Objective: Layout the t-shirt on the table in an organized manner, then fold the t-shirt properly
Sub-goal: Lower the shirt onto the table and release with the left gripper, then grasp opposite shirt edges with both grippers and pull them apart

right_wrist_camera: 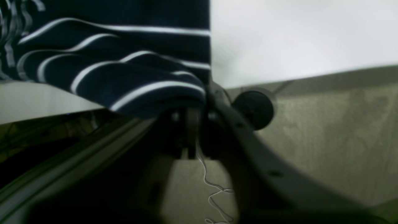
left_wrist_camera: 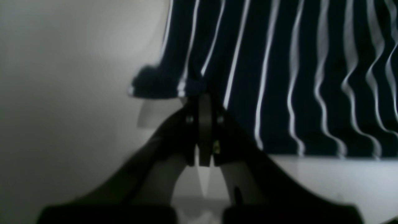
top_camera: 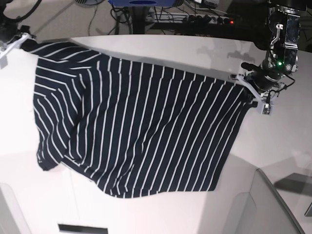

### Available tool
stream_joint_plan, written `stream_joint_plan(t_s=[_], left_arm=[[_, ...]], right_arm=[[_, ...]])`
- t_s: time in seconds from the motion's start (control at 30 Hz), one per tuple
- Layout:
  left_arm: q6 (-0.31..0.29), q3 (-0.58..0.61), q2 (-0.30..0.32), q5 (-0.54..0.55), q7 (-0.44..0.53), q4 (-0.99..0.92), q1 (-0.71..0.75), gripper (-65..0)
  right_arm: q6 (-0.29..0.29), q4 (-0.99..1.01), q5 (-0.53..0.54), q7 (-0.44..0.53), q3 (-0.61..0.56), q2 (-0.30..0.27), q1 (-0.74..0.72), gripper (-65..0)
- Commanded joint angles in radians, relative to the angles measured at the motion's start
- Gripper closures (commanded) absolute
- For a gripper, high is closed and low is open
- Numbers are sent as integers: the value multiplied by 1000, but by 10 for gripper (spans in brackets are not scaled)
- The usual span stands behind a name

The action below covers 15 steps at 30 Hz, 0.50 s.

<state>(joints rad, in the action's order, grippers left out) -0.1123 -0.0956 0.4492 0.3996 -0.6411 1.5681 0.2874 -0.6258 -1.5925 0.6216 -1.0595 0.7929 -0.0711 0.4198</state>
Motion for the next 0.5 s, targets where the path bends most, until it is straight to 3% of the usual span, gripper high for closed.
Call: stream_joint_plan(t_s=[0.0,0.03,0.13,0.2,0.23,0.37,0.47], left_arm=[[4,-16,15,-1,8,18,-4,0],[4,-17,15,-1,2,18,0,0],[4,-20,18,-1,-1,18,20,-234],[4,-68,15,2,0,22,40,-372],[4,-109,9,5,0,28,42,-411],[4,-283,-31,5,0,84,54,-420],[4,-260,-31,5,0,121,-7,-420]], right_arm=[[-1,-15,10,-14,12,-5,12,-164],[-1,-18,10,-29,20,11,12,-233],[-1,-55,10,-46,82,43,12,-396],[-1,-105,10,-41,136,67,12,-440],[-1,-142,10,-47,159,75,12,-438],[-1,-282,4,-40,190,84,14,-444],[-4,-277,4,-18,119,23,-52,-440]])
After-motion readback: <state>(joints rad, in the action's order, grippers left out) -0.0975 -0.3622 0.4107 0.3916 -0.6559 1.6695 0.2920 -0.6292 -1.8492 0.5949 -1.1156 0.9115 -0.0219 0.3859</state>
